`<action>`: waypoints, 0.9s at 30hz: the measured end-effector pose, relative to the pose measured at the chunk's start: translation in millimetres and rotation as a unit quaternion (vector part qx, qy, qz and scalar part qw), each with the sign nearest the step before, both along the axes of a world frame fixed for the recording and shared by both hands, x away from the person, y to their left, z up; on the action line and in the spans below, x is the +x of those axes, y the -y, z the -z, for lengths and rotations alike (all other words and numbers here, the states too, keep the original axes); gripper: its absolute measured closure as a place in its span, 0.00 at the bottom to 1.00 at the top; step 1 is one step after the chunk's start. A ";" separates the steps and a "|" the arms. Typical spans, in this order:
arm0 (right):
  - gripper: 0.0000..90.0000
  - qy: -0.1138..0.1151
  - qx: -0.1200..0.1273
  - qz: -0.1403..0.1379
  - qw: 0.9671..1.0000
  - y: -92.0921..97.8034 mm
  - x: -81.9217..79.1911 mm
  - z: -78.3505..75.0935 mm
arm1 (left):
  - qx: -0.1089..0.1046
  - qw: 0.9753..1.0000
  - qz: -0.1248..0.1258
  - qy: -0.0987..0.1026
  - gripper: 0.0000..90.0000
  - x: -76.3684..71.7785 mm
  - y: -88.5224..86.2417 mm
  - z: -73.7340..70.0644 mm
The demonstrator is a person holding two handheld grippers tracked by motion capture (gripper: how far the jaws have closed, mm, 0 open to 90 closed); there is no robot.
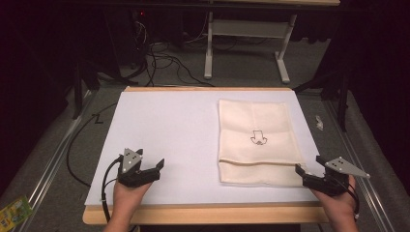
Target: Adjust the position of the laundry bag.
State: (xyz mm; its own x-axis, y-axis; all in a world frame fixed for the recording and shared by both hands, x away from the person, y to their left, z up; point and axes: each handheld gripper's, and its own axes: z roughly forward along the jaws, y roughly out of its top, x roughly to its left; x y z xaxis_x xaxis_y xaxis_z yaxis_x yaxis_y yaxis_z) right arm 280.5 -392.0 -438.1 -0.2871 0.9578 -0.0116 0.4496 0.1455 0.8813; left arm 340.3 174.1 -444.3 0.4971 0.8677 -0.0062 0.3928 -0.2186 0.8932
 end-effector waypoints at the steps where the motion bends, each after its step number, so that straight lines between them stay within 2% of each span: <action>1: 0.15 0.000 0.001 -0.001 1.000 0.2 -0.2 -0.4 | 0.000 1.000 0.000 0.000 0.17 0.0 0.0 0.0; 2: 0.15 0.005 -0.002 -0.002 1.000 0.6 -0.1 -0.7 | 0.009 1.000 0.001 -0.002 0.17 -0.1 2.3 0.4; 4: 0.14 0.006 -0.003 -0.003 1.000 0.1 -0.6 -1.2 | 0.013 1.000 0.002 -0.005 0.15 0.4 3.3 0.5; 17: 0.14 0.000 -0.004 0.000 1.000 -0.8 -0.1 -0.3 | 0.010 1.000 0.002 -0.013 0.13 1.3 3.6 1.5; 27: 0.14 0.000 -0.006 0.001 1.000 1.3 0.6 -0.1 | 0.014 0.999 0.016 -0.026 0.13 1.3 12.3 2.2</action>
